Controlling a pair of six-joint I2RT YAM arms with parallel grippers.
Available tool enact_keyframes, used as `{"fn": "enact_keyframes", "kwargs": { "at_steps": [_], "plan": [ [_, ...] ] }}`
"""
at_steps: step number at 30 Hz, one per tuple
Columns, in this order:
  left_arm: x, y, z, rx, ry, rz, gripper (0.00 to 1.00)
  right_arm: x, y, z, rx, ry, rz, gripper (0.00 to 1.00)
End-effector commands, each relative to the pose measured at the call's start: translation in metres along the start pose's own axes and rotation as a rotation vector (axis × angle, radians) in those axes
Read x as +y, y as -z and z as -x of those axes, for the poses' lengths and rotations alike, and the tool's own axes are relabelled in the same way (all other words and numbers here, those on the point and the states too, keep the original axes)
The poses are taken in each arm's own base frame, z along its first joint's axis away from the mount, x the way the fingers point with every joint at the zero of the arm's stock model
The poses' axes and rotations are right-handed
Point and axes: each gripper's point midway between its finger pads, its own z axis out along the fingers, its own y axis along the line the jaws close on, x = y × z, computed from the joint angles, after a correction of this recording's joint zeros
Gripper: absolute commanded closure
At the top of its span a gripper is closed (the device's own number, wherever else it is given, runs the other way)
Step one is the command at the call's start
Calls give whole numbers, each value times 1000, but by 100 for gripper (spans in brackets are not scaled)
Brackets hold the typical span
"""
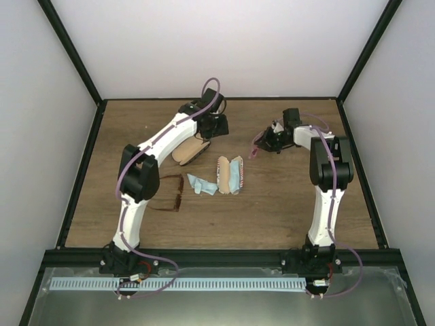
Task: Organize the sunglasses
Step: Adjust the sunglasses at the center of the board.
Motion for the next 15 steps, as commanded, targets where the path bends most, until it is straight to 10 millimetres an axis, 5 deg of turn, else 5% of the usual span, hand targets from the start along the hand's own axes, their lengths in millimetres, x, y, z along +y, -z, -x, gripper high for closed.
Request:
{"fn": "enact_keyframes", "kwargs": {
  "at_steps": [1,15],
  "plan": [
    [-6,-8,-5,27,-4,-17,56,19,12,-2,-15,52,24,90],
    [-17,-17,-10,61,-10,-26,56,-7,24,-15,-12,39,-125,55]
  ]
}}
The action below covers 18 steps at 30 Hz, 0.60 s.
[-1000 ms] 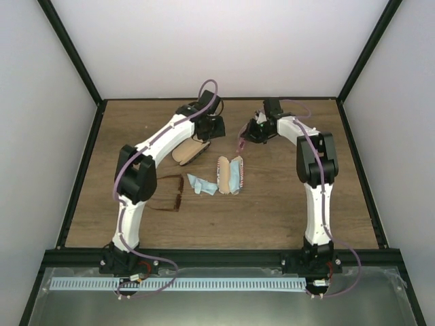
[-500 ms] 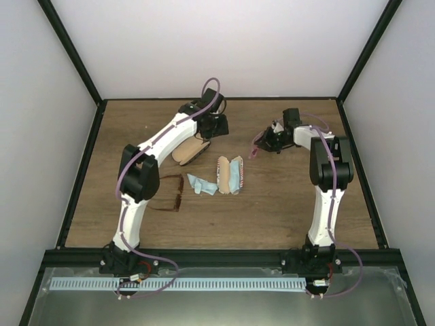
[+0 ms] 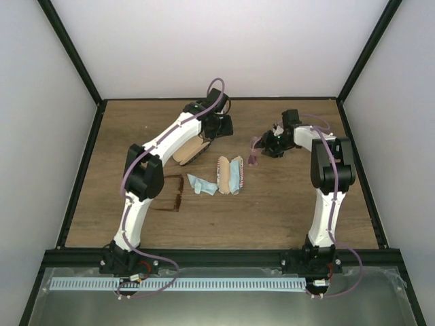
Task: Organize the sunglasses
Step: Adjust the sunglasses at the center of the board.
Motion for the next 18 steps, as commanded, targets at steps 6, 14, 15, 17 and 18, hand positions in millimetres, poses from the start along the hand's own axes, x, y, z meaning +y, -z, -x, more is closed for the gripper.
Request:
{"fn": "enact_keyframes", "kwargs": {
  "at_steps": [6,14,15,17,18],
  "plan": [
    [-5,-9,-6,37,-2,-20,56,10,19,-9,-20,33,14,42],
    [-3,-11,-9,47,-8,-12,56,16,24,2,-46,81,5,47],
    [-3,-11,-9,46,-8,-11,56,19,28,6,-65,97,0,50],
    [-3,-11,-9,46,-8,-10,56,28,35,13,-96,130,2,66],
    [-3,-11,-10,48,-7,-8,56,34,38,16,-105,143,13,72]
  ]
}}
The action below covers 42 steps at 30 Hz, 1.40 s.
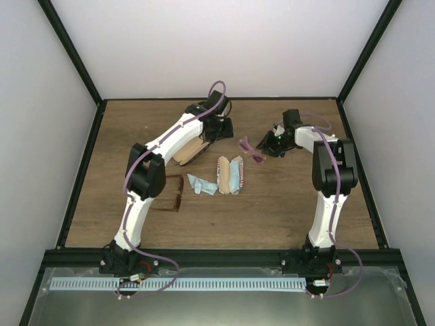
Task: Organize the sunglasses
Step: Adjust the sunglasses at the center of the board.
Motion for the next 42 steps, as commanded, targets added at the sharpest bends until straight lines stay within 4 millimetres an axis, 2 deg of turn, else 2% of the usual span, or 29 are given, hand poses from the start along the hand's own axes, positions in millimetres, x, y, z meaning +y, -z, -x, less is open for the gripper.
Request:
{"fn": "enact_keyframes", "kwargs": {
  "at_steps": [1,3,6,9,17,21,31,34,38,40,42],
  "plan": [
    [-5,0,-1,8,-8,-10,56,40,30,29,-109,116,44,77],
    [-5,-1,-1,9,-3,-12,56,49,31,32,-113,132,79,88],
    [-5,-3,-2,12,4,-14,56,57,24,31,-78,127,147,94],
    [-5,-2,-1,11,8,-11,56,59,11,25,-22,106,203,96],
    [2,-4,-5,18,11,17,56,58,-5,10,43,101,241,97],
    [2,-7,-6,22,16,14,56,47,-15,0,72,82,215,97],
    [4,-11,-9,36,16,21,56,23,-31,-8,110,46,138,97],
    [7,-10,-10,37,7,30,56,27,-28,-5,101,56,145,96],
    [8,-9,-12,43,-1,36,56,48,-8,8,35,105,172,91],
    [8,-10,-13,46,-1,35,56,57,5,16,-13,138,165,85],
    [8,-10,-13,49,0,30,56,62,16,22,-60,179,143,72]
  ]
}}
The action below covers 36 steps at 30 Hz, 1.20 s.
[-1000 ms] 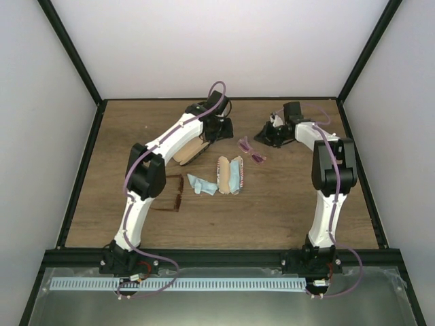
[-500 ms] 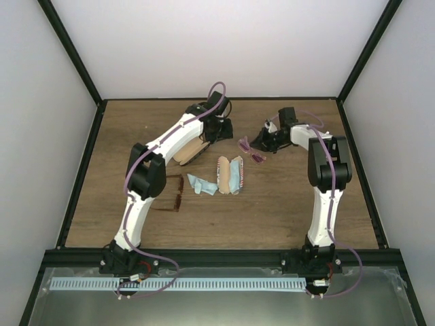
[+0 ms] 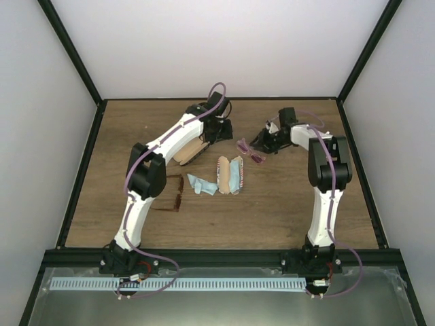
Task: Organize the sunglasses
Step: Adjust the sunglasses at the center of the board.
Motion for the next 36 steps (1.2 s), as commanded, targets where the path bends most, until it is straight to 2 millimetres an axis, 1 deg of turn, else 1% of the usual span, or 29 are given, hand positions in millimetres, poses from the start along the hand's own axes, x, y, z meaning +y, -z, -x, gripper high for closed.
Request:
{"fn": "enact_keyframes", "kwargs": {
  "at_steps": [1,2,4,6,9,12,15,18,22,25,27,28,31,36],
  "plan": [
    [1,-6,-8,27,-9,5,56,39,37,21,-132,155,-21,65],
    [1,-6,-9,29,-8,3,56,41,39,21,-135,192,-26,58],
    [1,-7,-9,31,-5,-4,56,41,37,17,-126,250,-63,53],
    [0,-9,-11,37,3,-12,56,41,30,9,-114,311,-106,53],
    [-1,-10,-14,47,12,-25,56,35,18,-6,-98,387,-210,54],
    [0,-10,-16,46,21,-31,56,30,7,-13,-90,439,-297,54],
    [0,-10,-18,50,22,-35,56,25,5,-6,-103,445,-389,53],
    [-1,-7,-17,43,17,-34,56,19,4,0,-103,431,-431,52],
    [1,-5,-17,42,14,-25,56,23,5,7,-124,429,-434,51],
    [4,-5,-19,44,9,-13,56,34,17,13,-170,436,-433,51],
    [5,-5,-19,43,10,-11,56,39,24,17,-194,442,-439,49],
    [5,-5,-19,43,9,-12,56,39,24,18,-192,448,-445,48],
    [2,-6,-17,41,13,-22,56,31,16,18,-161,450,-466,45],
    [2,-4,-16,37,14,-24,56,21,3,9,-111,442,-449,46]
  ]
}}
